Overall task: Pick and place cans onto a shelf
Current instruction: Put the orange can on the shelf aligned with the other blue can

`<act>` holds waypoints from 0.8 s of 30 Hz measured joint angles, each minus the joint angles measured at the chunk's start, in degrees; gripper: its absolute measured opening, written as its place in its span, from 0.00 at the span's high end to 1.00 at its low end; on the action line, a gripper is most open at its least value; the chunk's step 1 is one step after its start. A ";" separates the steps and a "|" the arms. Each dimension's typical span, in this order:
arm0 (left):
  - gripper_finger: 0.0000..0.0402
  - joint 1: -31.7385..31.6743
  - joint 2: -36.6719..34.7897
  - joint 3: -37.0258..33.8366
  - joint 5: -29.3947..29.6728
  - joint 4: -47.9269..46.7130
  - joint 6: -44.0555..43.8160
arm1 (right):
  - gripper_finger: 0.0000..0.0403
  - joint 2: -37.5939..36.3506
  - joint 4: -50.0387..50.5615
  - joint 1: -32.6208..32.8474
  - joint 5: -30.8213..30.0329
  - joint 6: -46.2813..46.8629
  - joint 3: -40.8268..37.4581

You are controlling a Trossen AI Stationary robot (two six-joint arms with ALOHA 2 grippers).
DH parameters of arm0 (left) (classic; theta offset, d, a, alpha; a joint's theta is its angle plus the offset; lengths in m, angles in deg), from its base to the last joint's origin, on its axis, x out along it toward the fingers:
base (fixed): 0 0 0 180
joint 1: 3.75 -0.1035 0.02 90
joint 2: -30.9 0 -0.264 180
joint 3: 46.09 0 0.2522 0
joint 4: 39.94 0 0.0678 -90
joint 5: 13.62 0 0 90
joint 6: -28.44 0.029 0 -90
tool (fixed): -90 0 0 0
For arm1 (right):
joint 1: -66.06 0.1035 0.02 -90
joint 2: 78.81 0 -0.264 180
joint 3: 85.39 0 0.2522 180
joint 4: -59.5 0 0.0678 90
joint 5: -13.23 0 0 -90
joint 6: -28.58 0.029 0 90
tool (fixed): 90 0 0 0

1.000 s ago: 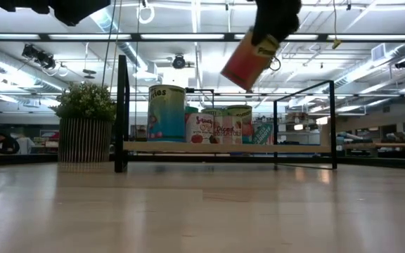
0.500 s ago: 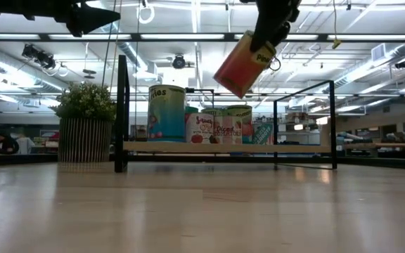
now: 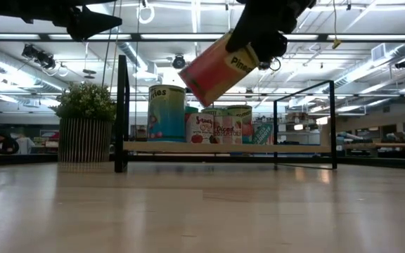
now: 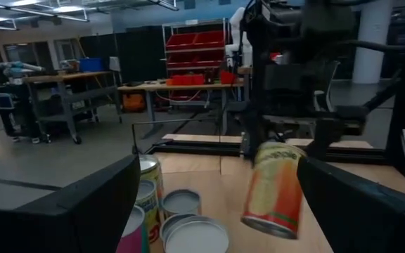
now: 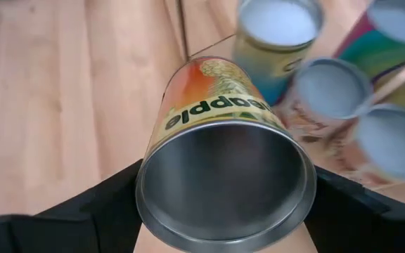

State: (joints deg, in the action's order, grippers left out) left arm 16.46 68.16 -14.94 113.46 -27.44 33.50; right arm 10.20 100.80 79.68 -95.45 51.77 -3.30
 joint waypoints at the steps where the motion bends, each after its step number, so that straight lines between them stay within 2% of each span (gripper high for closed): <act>1: 0.03 0.00 0.00 0.00 0.02 0.00 0.04 | 0.19 0.00 -1.40 0.50 0.01 0.64 -0.84; 7: 0.03 0.00 -0.02 0.00 0.09 0.02 0.02 | 0.19 1.57 -3.22 3.25 0.16 4.70 -2.36; 12: 0.03 -0.12 0.23 0.00 0.12 0.02 0.07 | 0.19 5.82 -2.00 5.13 -0.17 4.70 1.91; 18: 0.03 -0.21 0.40 0.02 0.15 -0.07 0.04 | 0.19 13.37 7.90 5.18 0.27 -1.62 14.38; 24: 0.03 -0.20 0.39 0.02 0.15 -0.33 0.08 | 0.19 21.49 18.29 3.40 0.40 -12.69 28.95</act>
State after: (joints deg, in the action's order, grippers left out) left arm 16.26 68.55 -14.92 113.61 -27.77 33.59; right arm 31.69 119.10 83.08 -95.05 39.08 25.65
